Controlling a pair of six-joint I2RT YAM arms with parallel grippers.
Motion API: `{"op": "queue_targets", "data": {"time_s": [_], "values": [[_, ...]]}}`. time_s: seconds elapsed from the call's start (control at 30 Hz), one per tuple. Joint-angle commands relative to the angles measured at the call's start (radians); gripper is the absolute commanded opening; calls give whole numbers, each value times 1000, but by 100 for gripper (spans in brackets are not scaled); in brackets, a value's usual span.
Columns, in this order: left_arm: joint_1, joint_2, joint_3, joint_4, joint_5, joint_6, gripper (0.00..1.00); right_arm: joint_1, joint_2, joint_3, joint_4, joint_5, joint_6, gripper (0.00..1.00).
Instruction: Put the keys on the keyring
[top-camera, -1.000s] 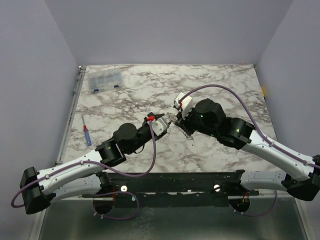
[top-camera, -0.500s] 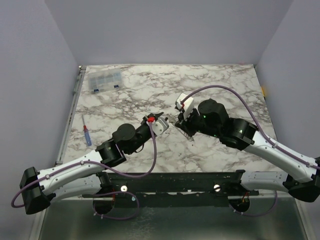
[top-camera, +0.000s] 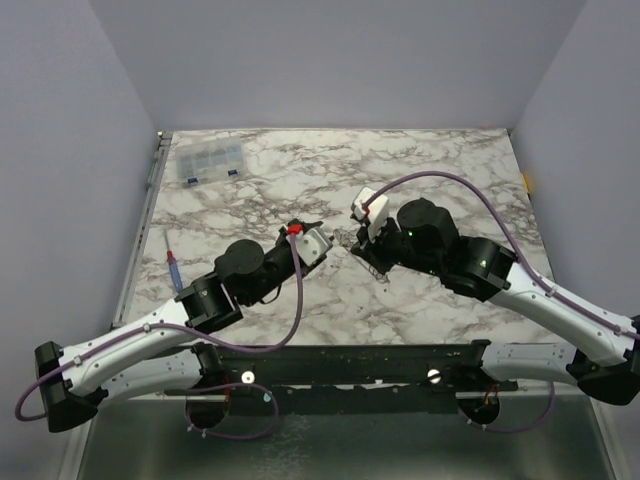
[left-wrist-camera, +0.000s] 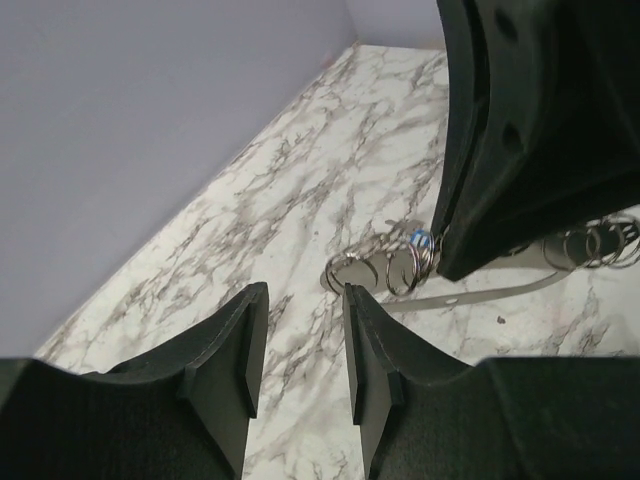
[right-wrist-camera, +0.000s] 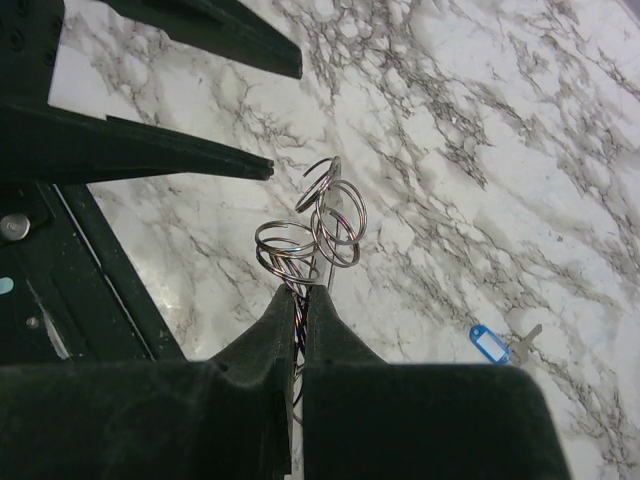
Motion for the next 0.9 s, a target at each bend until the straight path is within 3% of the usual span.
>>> {"op": "queue_targets", "data": {"time_s": [0.0, 0.13, 0.47, 0.87], "values": [[-2, 54, 111, -111, 42, -88, 41, 1, 13, -3, -15, 5, -20, 1], [-4, 103, 128, -122, 77, -48, 43, 1, 16, 7, -20, -7, -21, 1], [-11, 117, 135, -172, 55, 104, 61, 2, 15, 17, -36, 4, -10, 0], [-10, 137, 88, -132, -33, 131, 46, 2, 11, 26, -42, -13, 1, 1]]}}
